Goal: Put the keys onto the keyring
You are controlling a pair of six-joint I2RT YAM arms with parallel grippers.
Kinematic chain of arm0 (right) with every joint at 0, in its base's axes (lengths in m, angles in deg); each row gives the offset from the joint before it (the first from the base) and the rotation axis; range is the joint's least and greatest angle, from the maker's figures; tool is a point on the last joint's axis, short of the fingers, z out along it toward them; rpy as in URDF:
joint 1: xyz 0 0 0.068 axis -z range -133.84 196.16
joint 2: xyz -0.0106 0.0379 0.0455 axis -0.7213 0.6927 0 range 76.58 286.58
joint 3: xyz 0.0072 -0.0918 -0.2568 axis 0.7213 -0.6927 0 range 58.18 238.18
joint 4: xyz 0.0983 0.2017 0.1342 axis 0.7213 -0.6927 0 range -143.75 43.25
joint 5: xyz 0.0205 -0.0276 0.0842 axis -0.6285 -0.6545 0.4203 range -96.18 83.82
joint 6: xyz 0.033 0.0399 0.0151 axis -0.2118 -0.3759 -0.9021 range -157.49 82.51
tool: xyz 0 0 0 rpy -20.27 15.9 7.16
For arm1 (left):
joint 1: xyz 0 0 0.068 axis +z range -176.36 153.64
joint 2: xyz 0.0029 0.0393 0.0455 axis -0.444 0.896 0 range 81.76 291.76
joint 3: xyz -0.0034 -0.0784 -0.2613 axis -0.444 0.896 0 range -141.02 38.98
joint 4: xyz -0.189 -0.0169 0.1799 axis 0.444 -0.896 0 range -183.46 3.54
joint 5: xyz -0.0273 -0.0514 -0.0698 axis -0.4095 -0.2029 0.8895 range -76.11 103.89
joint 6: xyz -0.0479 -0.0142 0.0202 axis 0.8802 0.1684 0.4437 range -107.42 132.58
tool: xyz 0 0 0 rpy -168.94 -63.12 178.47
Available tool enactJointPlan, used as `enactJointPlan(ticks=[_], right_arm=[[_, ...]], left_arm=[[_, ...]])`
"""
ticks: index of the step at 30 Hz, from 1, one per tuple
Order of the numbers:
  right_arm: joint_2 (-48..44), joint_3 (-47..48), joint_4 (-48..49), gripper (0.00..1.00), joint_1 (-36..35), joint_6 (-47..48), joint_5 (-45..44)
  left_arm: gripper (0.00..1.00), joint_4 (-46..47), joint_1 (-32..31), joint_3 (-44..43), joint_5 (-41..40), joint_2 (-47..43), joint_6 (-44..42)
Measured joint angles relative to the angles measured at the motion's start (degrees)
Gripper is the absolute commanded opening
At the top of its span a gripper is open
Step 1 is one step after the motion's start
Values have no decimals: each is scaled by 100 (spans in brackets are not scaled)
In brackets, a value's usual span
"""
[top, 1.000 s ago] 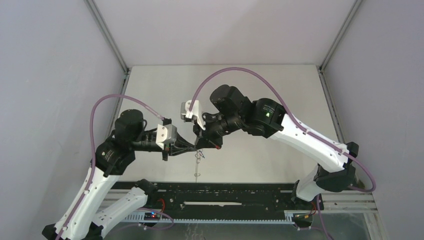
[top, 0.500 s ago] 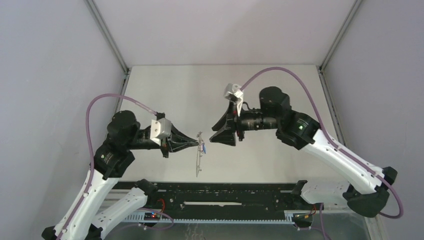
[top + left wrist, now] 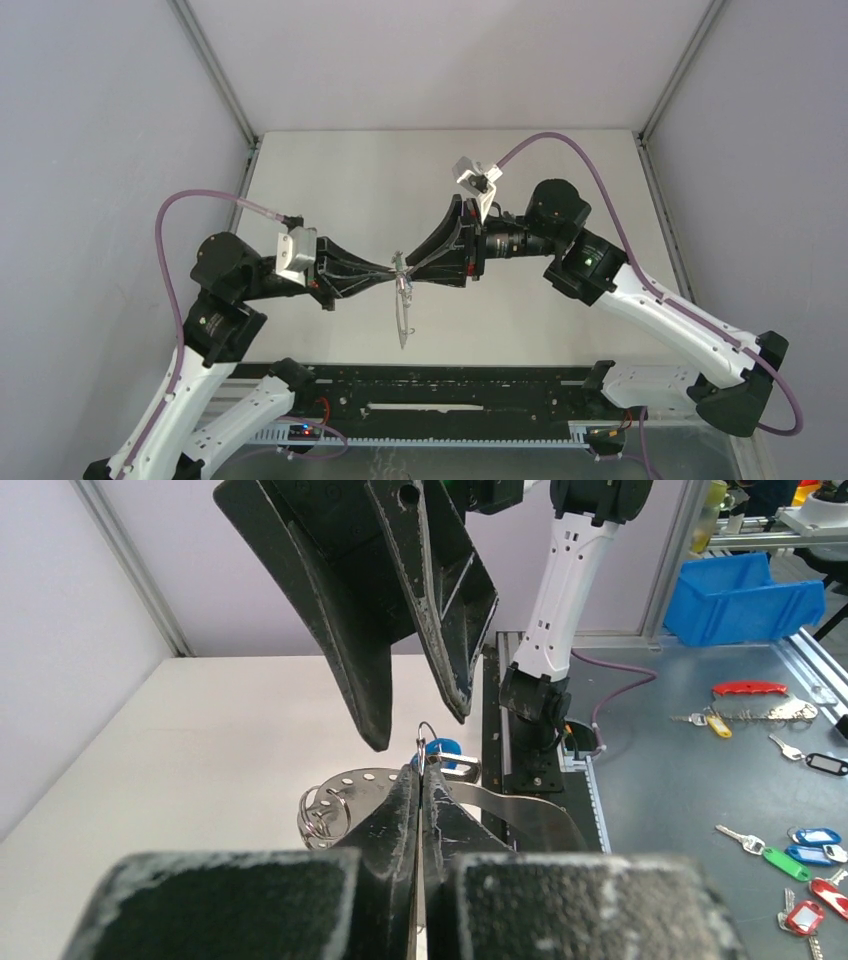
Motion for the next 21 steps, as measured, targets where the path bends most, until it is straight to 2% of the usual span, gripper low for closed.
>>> enactJointPlan(ticks=[5, 16, 18, 21], right_arm=[[63, 0, 479, 34, 20, -411, 256], [197, 0, 614, 32, 39, -673, 369], [212, 0, 601, 23, 42, -693, 367], [214, 0, 592, 3, 44, -717, 372]], left_arm=[[0, 70, 0, 13, -26, -35, 39], [0, 116, 0, 39, -61, -68, 39], [0, 118, 0, 39, -63, -74, 39], [0, 116, 0, 39, -61, -85, 35]])
